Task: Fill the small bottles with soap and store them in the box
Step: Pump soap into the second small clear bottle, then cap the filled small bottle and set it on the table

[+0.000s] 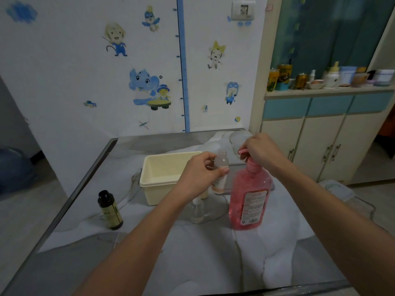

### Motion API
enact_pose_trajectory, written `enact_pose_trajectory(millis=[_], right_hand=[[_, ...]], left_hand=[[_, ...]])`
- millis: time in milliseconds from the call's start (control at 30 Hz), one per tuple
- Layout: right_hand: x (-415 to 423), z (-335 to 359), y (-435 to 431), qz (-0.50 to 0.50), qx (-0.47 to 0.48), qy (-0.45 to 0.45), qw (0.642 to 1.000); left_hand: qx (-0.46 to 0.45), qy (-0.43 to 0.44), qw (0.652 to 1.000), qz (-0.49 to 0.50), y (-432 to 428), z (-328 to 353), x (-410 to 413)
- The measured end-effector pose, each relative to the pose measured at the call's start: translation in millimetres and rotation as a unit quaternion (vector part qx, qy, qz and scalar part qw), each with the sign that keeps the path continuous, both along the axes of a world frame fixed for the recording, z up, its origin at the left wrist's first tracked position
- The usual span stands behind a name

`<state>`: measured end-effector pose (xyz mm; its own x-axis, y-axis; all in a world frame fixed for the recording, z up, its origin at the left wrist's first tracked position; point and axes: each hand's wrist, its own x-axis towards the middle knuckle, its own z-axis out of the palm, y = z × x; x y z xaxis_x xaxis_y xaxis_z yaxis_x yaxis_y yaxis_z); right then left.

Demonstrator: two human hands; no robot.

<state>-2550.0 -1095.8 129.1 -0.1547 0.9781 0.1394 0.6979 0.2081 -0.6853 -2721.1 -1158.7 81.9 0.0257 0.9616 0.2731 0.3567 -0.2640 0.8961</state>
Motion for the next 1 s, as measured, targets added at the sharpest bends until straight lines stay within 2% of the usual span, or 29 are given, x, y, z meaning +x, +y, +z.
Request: enact_pose_trajectory(millis=[67, 200, 267, 333, 400, 500, 633, 800, 1000], right_hand=[[0.2, 0.9, -4.0, -0.042, 0.004, 0.062, 0.997], [-3.4, 8.2, -21.7, -0.083, 0.139, 0.039, 0.986], [-10.5, 15.8, -30.5, -0.06, 0.22, 0.045, 0.973], [-18.5, 23.4, -38.7, -0.003, 0.259, 0.049, 0.965], [-27.5, 27.6, -48.0, 0.074, 0.249, 0.028, 0.965], [-41.6, 25.1, -61.8, 0.187, 0.179, -0.021, 0.966], [-65.8, 6.8, -78.7, 0.3, 0.138, -0.081, 0.94], [-106.9, -39.8, -99.0, 0.41, 0.104, -0.209, 0.881], [-146.1, -102.5, -121.4, 0.502, 0.159, -0.321, 0.787]], left_hand=[[0.001, -0.01, 1.0, 0.005, -2.7, 1.0, -2.0], [0.011, -0.025, 0.999, 0.016, -5.7, 3.7, -10.3], [0.017, -0.028, 0.999, 0.02, -6.9, 4.2, -16.6], [0.023, -0.024, 0.999, 0.024, -8.4, 5.0, -25.0], [0.024, -0.026, 0.998, 0.042, -8.7, 5.4, -36.5], [0.021, -0.048, 0.995, 0.082, -7.1, 2.2, -57.0], [0.024, -0.086, 0.989, 0.118, -12.4, -6.7, -78.7], [0.027, -0.108, 0.981, 0.159, -22.2, -21.3, -95.8], [0.008, -0.123, 0.979, 0.16, -27.3, -38.3, -106.0]])
